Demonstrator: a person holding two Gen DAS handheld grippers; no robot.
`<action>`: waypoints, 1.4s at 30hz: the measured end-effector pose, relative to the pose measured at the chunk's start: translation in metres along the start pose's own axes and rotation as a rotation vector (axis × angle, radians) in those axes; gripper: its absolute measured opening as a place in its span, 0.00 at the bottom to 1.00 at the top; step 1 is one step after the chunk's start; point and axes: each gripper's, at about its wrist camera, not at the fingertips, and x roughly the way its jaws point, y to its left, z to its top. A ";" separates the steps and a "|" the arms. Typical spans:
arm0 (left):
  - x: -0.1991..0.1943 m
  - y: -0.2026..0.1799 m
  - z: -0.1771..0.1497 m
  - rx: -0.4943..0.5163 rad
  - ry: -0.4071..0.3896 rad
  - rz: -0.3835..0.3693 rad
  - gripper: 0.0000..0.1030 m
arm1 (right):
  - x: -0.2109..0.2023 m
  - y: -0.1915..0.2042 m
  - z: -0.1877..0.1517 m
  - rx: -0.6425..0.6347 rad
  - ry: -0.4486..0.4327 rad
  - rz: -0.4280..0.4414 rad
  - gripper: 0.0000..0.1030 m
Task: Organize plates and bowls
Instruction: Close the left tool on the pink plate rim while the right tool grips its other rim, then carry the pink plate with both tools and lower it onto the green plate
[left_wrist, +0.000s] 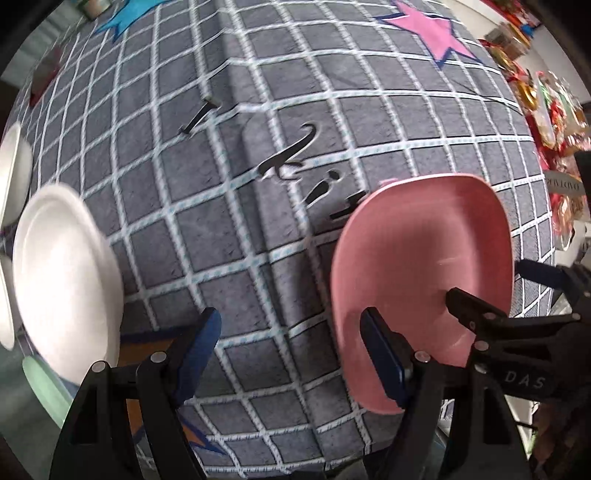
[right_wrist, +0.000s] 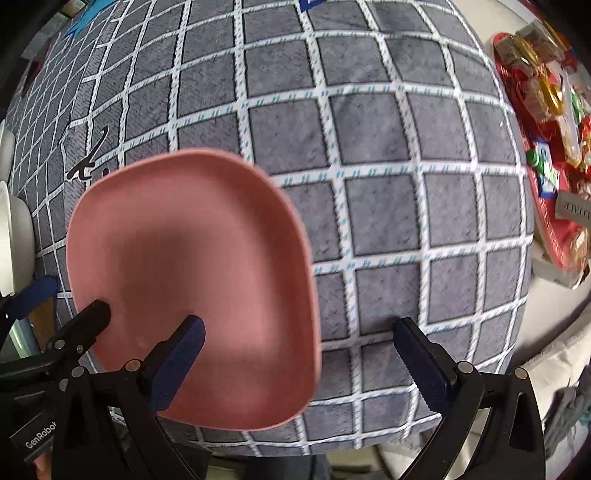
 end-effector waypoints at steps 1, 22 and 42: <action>0.002 -0.005 0.003 0.000 0.002 -0.005 0.78 | 0.000 -0.002 0.002 -0.011 -0.002 -0.007 1.00; 0.014 -0.017 -0.010 0.120 0.034 -0.014 0.42 | -0.015 -0.007 0.021 -0.086 0.021 0.050 0.34; 0.029 0.116 -0.067 -0.015 0.049 0.023 0.41 | 0.000 0.084 -0.002 -0.166 0.137 0.139 0.32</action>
